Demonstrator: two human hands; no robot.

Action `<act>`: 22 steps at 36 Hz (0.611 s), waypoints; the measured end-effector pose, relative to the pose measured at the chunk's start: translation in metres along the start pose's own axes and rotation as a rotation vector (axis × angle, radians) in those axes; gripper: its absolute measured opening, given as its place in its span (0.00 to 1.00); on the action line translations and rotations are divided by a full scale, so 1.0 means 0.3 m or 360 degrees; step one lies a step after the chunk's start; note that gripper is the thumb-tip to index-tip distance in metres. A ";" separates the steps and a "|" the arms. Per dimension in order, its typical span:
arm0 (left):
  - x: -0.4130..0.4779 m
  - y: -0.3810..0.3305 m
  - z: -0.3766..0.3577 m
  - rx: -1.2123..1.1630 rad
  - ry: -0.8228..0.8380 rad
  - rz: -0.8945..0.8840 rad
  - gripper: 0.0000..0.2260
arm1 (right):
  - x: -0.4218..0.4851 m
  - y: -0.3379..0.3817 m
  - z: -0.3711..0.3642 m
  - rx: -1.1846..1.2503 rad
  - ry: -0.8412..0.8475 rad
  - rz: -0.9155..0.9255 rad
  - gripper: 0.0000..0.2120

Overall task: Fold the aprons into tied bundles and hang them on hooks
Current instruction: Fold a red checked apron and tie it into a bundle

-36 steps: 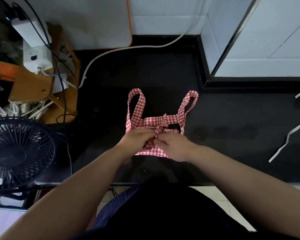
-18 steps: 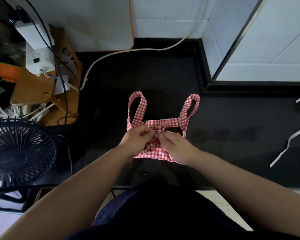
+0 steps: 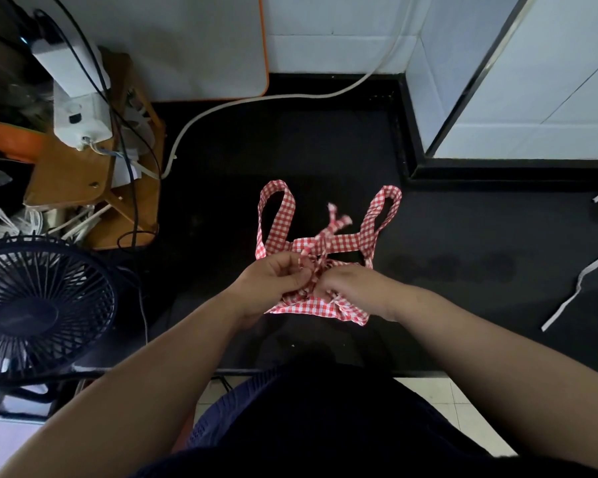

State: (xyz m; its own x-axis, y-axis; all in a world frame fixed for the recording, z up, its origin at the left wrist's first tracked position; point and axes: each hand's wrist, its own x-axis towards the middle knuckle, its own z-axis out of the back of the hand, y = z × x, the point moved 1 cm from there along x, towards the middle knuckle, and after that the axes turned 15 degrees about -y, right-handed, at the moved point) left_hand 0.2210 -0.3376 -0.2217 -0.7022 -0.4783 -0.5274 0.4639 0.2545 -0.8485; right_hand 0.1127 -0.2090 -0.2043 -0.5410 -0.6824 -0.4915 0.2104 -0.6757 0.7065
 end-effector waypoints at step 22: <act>-0.002 -0.046 -0.016 0.0388 0.0086 -0.0228 0.07 | 0.002 -0.022 0.023 0.0415 -0.0112 -0.0243 0.16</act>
State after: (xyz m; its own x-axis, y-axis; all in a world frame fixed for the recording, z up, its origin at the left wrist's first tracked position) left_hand 0.2125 -0.3366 -0.2099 -0.7947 -0.4477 -0.4099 0.4695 -0.0254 -0.8826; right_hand 0.1053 -0.2031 -0.2057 -0.6073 -0.5513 -0.5721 -0.0890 -0.6683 0.7386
